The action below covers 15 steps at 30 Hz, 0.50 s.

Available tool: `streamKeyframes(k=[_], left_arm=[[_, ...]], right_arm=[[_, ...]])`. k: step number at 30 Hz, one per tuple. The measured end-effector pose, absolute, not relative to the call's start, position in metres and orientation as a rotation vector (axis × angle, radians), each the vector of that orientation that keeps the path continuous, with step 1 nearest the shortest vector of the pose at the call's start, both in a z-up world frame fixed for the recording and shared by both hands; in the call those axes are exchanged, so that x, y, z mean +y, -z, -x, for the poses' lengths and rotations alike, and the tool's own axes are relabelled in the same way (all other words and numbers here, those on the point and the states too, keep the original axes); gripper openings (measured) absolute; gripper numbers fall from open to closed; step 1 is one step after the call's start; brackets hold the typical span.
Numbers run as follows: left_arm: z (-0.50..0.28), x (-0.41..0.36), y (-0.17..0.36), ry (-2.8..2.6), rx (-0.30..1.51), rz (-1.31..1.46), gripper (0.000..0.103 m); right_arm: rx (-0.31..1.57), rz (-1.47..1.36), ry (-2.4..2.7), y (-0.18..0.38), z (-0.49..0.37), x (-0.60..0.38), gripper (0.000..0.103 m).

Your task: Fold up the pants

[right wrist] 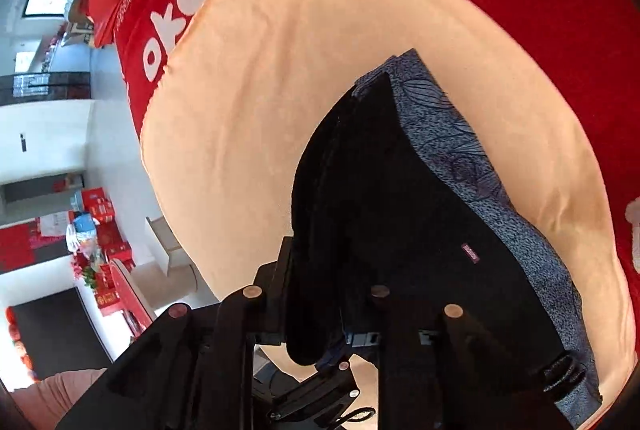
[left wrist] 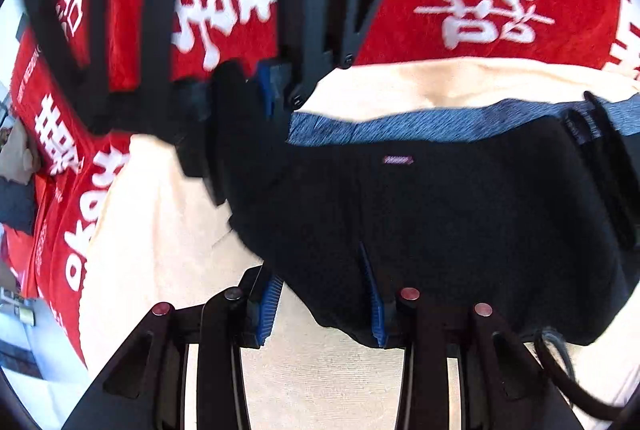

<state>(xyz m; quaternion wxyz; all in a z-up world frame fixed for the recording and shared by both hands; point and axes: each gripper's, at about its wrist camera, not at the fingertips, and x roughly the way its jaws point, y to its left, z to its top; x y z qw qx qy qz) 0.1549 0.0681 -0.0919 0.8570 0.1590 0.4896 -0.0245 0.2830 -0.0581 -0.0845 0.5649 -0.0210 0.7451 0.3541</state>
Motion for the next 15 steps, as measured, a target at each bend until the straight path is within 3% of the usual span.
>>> streamKeyframes(k=[15], left_arm=[[-0.144, -0.052, -0.014, 0.281, 0.908, -0.271, 0.039]], right_arm=[[1.389, -0.596, -0.763, -0.005, -0.236, -0.287, 0.020]])
